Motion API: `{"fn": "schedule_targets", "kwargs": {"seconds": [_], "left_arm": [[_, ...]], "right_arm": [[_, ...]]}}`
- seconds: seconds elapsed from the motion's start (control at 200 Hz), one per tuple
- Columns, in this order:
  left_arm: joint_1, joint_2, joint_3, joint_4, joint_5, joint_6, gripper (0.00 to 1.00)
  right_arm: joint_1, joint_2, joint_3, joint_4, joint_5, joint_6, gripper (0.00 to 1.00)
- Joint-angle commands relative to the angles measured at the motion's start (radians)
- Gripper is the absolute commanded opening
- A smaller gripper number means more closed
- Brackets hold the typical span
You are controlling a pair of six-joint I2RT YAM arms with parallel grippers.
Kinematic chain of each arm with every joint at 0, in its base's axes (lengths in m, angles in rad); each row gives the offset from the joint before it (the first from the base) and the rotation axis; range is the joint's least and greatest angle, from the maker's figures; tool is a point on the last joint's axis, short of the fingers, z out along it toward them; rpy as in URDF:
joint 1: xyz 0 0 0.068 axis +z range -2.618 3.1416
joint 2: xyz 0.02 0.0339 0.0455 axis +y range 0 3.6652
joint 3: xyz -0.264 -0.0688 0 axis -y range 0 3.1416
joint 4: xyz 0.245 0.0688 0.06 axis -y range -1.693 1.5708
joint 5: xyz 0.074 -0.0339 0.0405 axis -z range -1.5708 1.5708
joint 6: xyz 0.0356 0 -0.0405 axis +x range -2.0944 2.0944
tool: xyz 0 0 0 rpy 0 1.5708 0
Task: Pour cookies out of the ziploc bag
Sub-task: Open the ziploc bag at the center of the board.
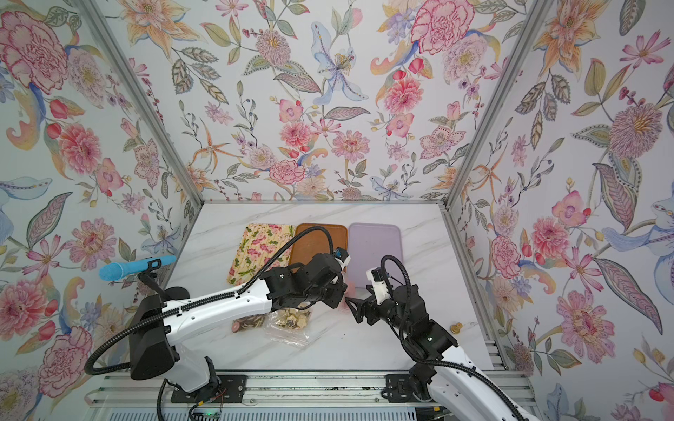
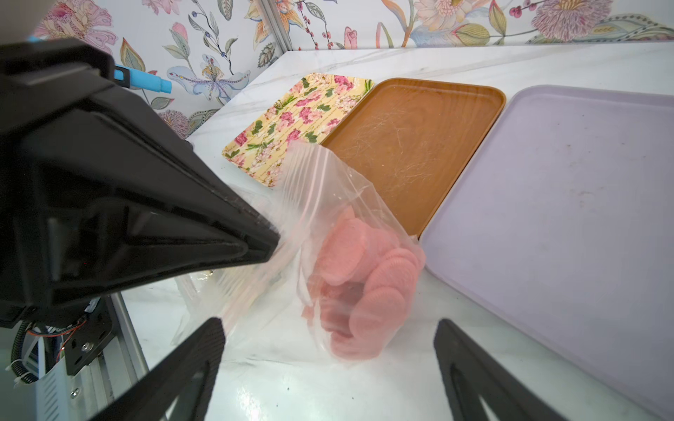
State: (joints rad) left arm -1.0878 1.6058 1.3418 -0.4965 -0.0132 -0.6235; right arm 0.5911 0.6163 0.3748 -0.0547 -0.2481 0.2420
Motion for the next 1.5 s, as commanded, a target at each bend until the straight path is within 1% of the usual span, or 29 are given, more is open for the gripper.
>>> {"fn": "schedule_targets", "kwargs": {"seconds": [0.0,0.115,0.24,0.33,0.506,0.586,0.646,0.746,0.816,0.886,0.971,1.076,1.216,1.326,1.402,1.497], "left_arm": [[-0.001,0.019,-0.038,-0.008,-0.011,0.015,0.0],[-0.001,0.065,-0.068,0.011,-0.032,0.001,0.0],[0.002,0.087,-0.07,-0.013,-0.116,-0.009,0.0],[0.013,0.1,-0.082,-0.019,-0.147,-0.002,0.0],[0.032,0.082,-0.1,-0.011,-0.184,0.005,0.0],[0.034,0.049,-0.11,0.011,-0.204,0.016,0.0],[0.034,0.014,-0.125,0.051,-0.186,0.027,0.0],[0.04,-0.031,-0.145,0.118,-0.111,0.05,0.0],[0.043,-0.035,-0.151,0.142,-0.071,0.065,0.0],[0.043,-0.034,-0.155,0.151,-0.054,0.074,0.0],[0.045,-0.026,-0.155,0.148,-0.052,0.076,0.0],[0.045,-0.023,-0.161,0.153,-0.047,0.077,0.0],[0.044,-0.015,-0.16,0.151,-0.054,0.083,0.0],[0.047,-0.01,-0.158,0.149,-0.056,0.086,0.0],[0.047,-0.01,-0.155,0.151,-0.063,0.084,0.0],[0.049,-0.014,-0.156,0.148,-0.072,0.084,0.0]], "right_arm": [[-0.002,-0.01,-0.029,0.033,-0.027,-0.025,0.93],[-0.002,0.019,-0.031,0.048,-0.042,-0.039,0.93],[-0.002,0.045,-0.04,0.075,-0.074,-0.058,0.91],[-0.002,0.051,-0.066,0.116,-0.088,-0.071,0.91],[-0.01,0.1,-0.067,0.168,-0.069,-0.158,0.91],[-0.02,0.151,-0.059,0.207,-0.103,-0.214,0.89],[-0.022,0.197,-0.045,0.235,-0.123,-0.248,0.87],[-0.024,0.289,-0.017,0.274,-0.162,-0.322,0.81],[-0.027,0.359,0.001,0.311,-0.197,-0.359,0.78],[-0.03,0.414,0.019,0.345,-0.238,-0.376,0.75],[-0.033,0.451,0.016,0.404,-0.246,-0.374,0.75],[-0.034,0.486,0.019,0.425,-0.207,-0.379,0.76],[-0.037,0.52,0.015,0.49,-0.236,-0.383,0.77],[-0.04,0.568,0.041,0.494,-0.238,-0.395,0.78],[-0.05,0.603,0.06,0.495,-0.261,-0.401,0.76],[-0.08,0.635,0.084,0.485,-0.322,-0.393,0.71]]}}
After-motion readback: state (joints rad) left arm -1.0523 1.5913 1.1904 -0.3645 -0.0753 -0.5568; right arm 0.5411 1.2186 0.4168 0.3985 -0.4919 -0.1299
